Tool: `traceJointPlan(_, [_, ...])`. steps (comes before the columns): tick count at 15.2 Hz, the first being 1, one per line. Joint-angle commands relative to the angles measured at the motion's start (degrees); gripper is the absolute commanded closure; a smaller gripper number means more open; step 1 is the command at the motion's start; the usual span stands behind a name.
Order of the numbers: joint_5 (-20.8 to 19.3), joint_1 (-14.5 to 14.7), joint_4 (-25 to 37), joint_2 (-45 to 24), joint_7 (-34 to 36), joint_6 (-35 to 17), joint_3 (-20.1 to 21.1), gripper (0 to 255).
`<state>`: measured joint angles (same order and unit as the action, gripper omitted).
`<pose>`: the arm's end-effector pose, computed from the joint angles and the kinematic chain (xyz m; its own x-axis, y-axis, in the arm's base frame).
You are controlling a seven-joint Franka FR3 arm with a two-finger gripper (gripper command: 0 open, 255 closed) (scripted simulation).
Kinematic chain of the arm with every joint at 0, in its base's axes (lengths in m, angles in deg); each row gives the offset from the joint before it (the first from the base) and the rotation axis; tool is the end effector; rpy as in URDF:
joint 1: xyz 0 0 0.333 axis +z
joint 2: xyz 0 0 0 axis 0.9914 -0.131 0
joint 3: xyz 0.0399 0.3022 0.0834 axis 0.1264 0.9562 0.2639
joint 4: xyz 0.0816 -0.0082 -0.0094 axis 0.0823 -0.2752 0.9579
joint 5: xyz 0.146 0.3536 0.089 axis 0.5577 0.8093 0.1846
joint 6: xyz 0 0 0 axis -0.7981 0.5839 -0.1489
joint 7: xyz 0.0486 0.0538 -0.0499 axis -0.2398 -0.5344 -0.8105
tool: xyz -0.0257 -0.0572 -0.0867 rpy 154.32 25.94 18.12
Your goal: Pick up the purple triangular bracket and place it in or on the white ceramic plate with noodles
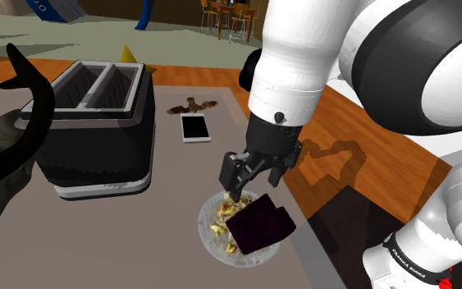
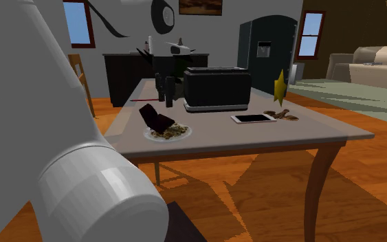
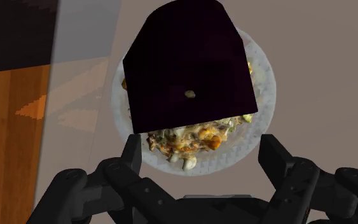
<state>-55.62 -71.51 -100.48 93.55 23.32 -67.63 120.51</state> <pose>0.2913 0.3743 0.4806 0.9895 -0.1446 -0.0035 -0.1447 -0.9894 -0.0107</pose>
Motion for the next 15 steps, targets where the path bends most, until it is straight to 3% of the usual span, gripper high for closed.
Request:
traceJointPlan(1, [0.0,0.0,0.0,0.0,0.0,0.0,0.0,0])
traceJointPlan(3, [0.0,0.0,0.0,-0.1,0.0,0.0,0.0,0])
traceJointPlan(7, [-0.2,-0.2,6.3,1.2,-0.1,7.4,-1.4,0])
traceJointPlan(15, [-0.2,-0.2,6.3,1.2,-0.1,7.4,-1.4,0])
